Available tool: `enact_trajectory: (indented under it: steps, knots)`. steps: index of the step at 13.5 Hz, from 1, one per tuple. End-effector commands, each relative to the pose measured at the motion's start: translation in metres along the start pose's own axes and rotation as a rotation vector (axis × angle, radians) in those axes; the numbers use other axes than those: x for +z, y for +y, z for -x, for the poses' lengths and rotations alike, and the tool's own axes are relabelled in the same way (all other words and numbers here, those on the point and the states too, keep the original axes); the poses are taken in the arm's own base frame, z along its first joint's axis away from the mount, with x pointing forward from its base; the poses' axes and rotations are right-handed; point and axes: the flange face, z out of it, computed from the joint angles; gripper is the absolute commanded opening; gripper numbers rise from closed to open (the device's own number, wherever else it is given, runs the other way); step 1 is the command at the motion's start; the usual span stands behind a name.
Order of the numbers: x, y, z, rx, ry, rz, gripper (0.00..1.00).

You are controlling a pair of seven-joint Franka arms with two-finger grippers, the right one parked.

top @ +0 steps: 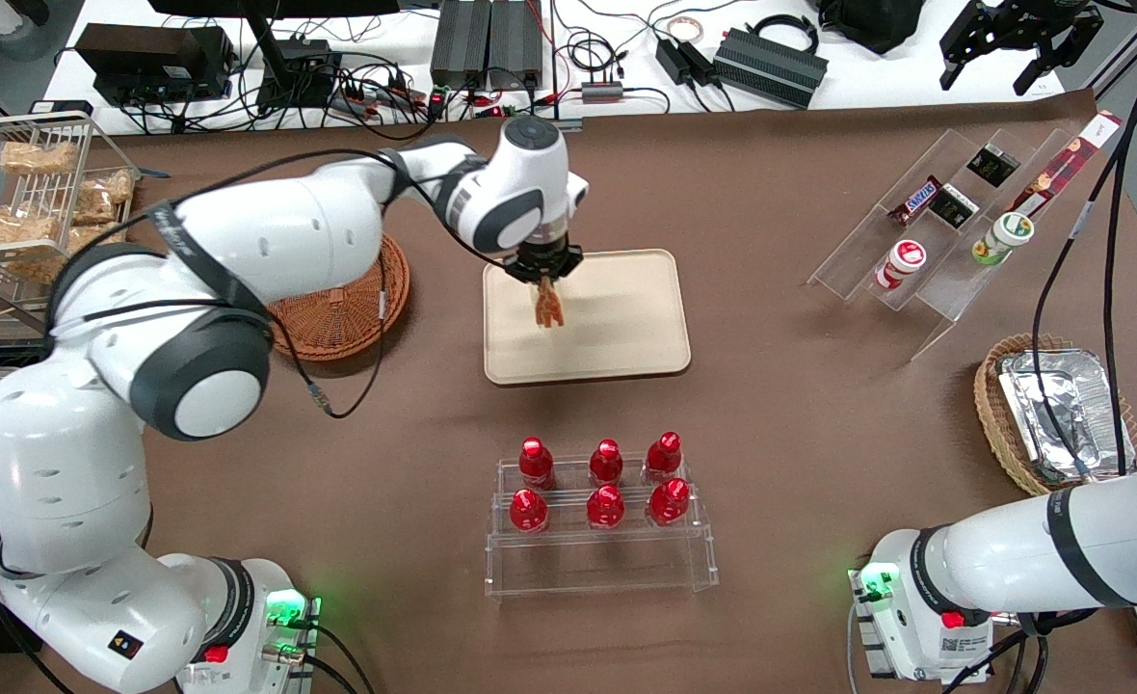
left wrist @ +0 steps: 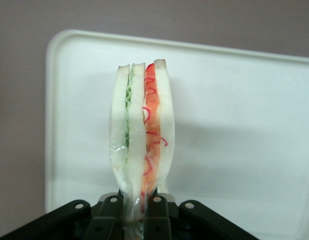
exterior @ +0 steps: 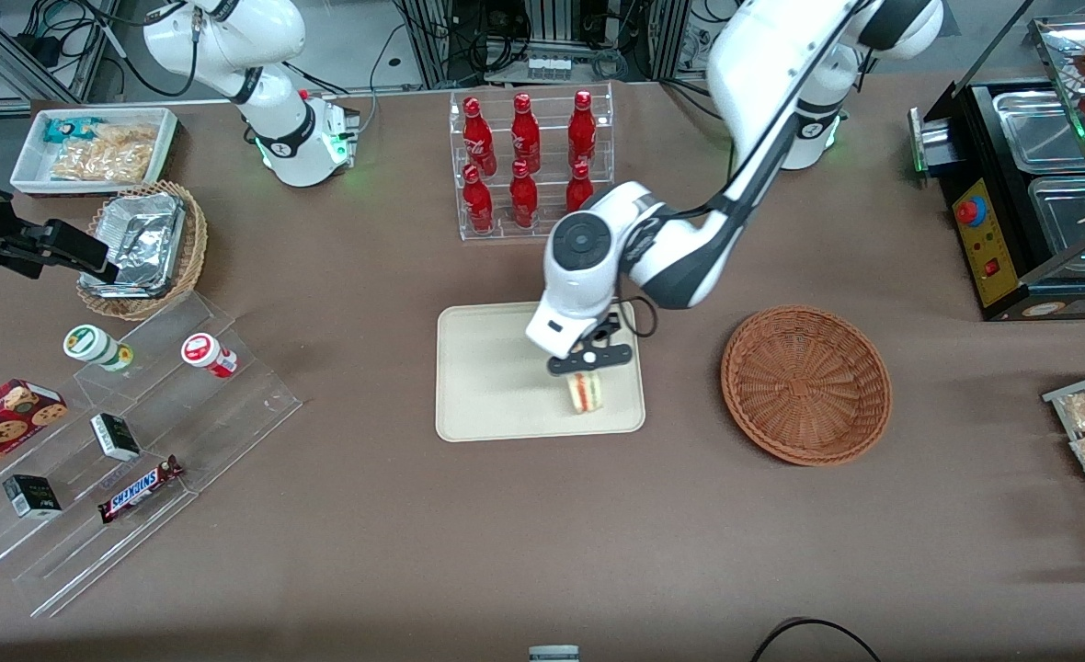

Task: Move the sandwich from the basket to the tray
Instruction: 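Lift the sandwich and carry it over the cream tray, then lower the sandwich onto the tray and open the left gripper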

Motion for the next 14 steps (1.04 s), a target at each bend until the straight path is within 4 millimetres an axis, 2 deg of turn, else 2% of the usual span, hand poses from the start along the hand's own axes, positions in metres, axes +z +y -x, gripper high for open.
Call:
enact_trajectory:
  steps: [1,5,6,7,8,9,11,13,14]
  knots:
    - [0.013,0.027,0.006,0.010,0.025,0.017,0.11]
    - [0.028,0.039,0.023,0.041,0.013,0.007,0.11]
    - [0.036,0.041,0.027,0.051,0.007,-0.001,0.15]
    - [0.038,0.041,0.027,0.053,0.007,-0.001,0.44]
    - [0.036,0.042,0.026,0.058,0.019,0.007,0.94]
    - [0.033,0.042,0.026,0.058,0.027,0.011,1.00]
    - [0.014,0.040,0.020,0.042,0.041,0.030,1.00]
    - [-0.032,0.032,0.010,0.012,0.073,0.061,1.00]
    - [-0.053,0.019,0.000,-0.035,0.082,0.058,1.00]
